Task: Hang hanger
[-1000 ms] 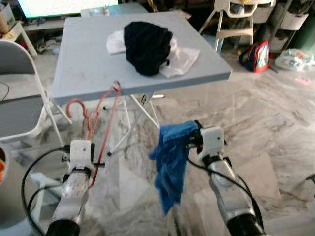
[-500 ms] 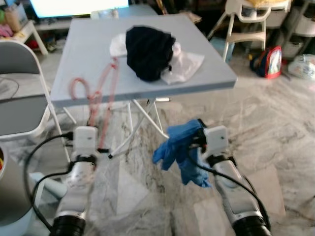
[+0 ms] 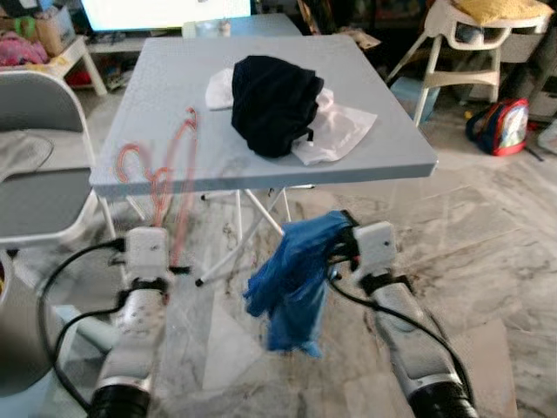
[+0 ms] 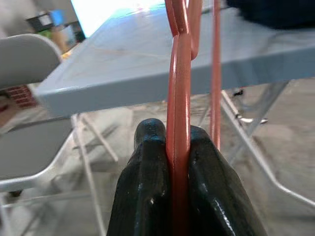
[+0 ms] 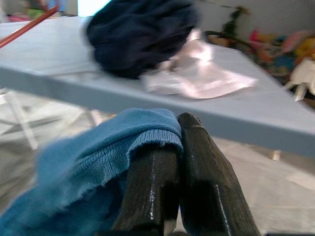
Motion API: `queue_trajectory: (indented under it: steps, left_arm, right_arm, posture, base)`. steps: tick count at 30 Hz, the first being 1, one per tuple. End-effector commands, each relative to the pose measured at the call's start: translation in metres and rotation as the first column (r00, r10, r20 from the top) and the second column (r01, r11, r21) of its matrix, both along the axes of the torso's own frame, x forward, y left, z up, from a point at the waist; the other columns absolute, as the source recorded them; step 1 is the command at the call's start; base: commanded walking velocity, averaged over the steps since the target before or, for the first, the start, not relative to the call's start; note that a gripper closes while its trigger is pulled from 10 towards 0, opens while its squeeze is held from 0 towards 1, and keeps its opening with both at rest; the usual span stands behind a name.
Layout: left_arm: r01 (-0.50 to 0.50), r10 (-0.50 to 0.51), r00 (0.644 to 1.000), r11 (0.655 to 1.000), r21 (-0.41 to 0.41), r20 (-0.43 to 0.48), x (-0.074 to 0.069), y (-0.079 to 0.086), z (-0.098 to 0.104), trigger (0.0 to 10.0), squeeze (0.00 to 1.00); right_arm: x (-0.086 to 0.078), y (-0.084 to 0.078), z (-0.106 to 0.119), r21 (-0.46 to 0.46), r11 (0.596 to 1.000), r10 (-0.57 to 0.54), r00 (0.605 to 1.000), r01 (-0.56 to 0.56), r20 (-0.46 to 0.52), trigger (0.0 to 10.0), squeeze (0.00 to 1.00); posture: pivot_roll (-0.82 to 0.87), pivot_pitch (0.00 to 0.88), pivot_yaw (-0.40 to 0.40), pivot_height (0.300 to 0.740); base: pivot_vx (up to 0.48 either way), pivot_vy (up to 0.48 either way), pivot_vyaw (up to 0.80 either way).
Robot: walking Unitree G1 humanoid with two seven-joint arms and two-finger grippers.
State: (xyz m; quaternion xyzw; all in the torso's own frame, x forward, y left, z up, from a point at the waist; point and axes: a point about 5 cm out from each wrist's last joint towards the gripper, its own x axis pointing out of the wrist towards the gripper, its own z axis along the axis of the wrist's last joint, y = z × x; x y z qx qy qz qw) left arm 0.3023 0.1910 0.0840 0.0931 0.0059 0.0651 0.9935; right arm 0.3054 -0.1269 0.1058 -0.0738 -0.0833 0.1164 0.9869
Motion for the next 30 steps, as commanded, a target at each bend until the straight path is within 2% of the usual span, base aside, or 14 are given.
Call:
queue_trajectory:
  steps: [1, 7, 28, 30]
  left_arm:
    - [-0.020, 0.020, 1.000, 1.000, -0.001, 0.009, 0.0018, 0.0082, 0.0046, 10.0, 0.00]
    - [-0.017, 0.017, 1.000, 1.000, -0.010, 0.009, 0.0027, 0.0071, 0.0047, 10.0, 0.00]
    - [-0.017, 0.017, 1.000, 0.999, -0.045, -0.002, 0.0008, 0.0052, 0.0011, 10.0, 0.00]
    - [-0.011, 0.011, 1.000, 0.999, -0.030, 0.002, 0.0012, 0.0042, 0.0017, 10.0, 0.00]
  right_arm:
    - [0.0017, 0.0081, 0.0082, 0.011, 1.000, 0.024, 0.999, -0.024, 0.029, 10.0, 0.00]
    - [0.0014, 0.0072, 0.0081, 0.008, 1.000, 0.021, 0.999, -0.021, 0.027, 10.0, 0.00]
    - [0.0021, 0.0066, 0.0060, 0.008, 1.000, 0.012, 1.000, -0.012, 0.002, 10.0, 0.00]
    - [0.0023, 0.0055, 0.0059, 0.007, 1.000, 0.008, 1.000, -0.008, 0.000, 10.0, 0.00]
  posture:
    - [0.12, 0.115, -0.038, 0.740]
    - [0.11, 0.116, -0.039, 0.740]
    - [0.11, 0.118, -0.044, 0.740]
    - [0.11, 0.118, -0.043, 0.740]
  base:
    - [0.398, 0.000, 0.00]
    - [0.380, 0.202, 0.00]
    - [0.288, 0.383, 0.00]
    - [0.000, 0.000, 0.00]
